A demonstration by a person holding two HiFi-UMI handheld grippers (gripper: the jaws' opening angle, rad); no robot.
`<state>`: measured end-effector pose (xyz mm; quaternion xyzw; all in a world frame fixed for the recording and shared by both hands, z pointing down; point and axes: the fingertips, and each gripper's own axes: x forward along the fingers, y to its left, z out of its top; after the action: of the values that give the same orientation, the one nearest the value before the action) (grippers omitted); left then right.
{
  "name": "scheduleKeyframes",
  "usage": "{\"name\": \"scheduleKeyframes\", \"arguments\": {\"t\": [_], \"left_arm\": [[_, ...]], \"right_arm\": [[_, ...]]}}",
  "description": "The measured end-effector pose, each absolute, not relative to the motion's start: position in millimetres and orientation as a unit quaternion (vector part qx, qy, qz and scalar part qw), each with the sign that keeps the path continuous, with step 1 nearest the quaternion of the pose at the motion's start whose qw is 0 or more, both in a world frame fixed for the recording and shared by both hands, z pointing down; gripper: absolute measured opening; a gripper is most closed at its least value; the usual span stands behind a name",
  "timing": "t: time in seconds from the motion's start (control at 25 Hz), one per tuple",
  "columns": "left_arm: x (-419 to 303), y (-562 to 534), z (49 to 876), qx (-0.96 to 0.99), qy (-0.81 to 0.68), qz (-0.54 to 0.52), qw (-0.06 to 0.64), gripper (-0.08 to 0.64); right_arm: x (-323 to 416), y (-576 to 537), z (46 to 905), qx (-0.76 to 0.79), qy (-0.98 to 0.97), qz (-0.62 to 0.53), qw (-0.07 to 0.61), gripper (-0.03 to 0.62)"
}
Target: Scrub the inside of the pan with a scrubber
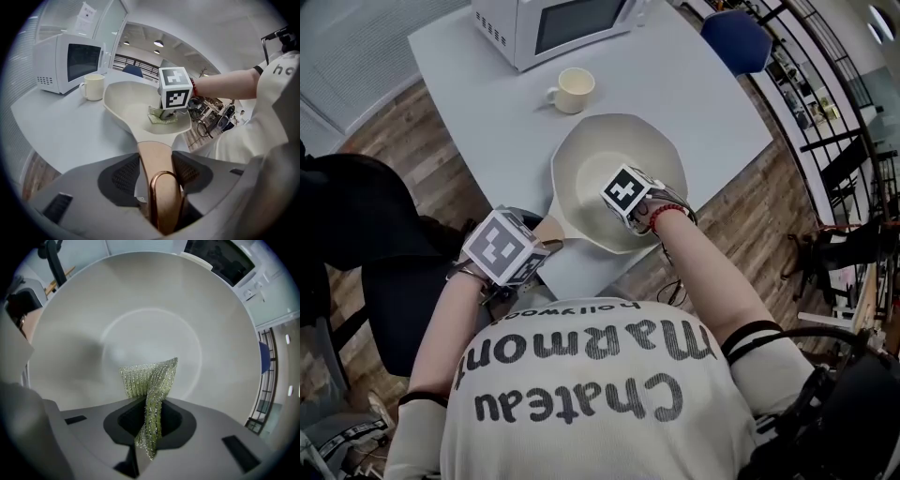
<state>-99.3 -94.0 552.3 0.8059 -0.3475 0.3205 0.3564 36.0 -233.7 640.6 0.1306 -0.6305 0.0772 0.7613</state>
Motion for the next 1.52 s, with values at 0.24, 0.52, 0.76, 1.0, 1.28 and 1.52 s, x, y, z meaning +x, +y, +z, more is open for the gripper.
{"name": "scheduleKeyframes", "arguments": {"t": [0.24, 0.52, 0.76, 1.0, 1.28, 1.52], "left_arm": [[-97.3, -91.9, 552.5, 0.807, -0.347, 0.315, 0.358, 0.227], [-98.3, -89.9, 557.9, 0.805, -0.349, 0.312, 0.365, 0.225], [-95.5, -86.0, 557.5, 0.805, -0.347, 0.307, 0.371, 0.227], [-94.0, -82.3, 558.9, 0.803, -0.346, 0.302, 0.38, 0.227], [-93.4, -77.5, 558.4, 0.803, -0.338, 0.292, 0.393, 0.224], [-95.8, -78.7, 557.9, 0.807, -0.333, 0.298, 0.387, 0.225]], "right_arm": [[55.3, -257.5, 646.2, 0.15, -0.596, 0.039, 0.788, 0.046], [58.7, -285.4, 653.1, 0.163, -0.555, -0.071, 0.813, 0.044], [57.8, -305.3, 649.3, 0.174, -0.52, -0.162, 0.82, 0.043], [48.6, -330.3, 638.5, 0.19, -0.538, -0.237, 0.786, 0.043], [43.1, -368.2, 585.4, 0.248, -0.551, -0.331, 0.725, 0.044], [28.2, -365.4, 562.9, 0.312, -0.678, -0.184, 0.64, 0.045]]}}
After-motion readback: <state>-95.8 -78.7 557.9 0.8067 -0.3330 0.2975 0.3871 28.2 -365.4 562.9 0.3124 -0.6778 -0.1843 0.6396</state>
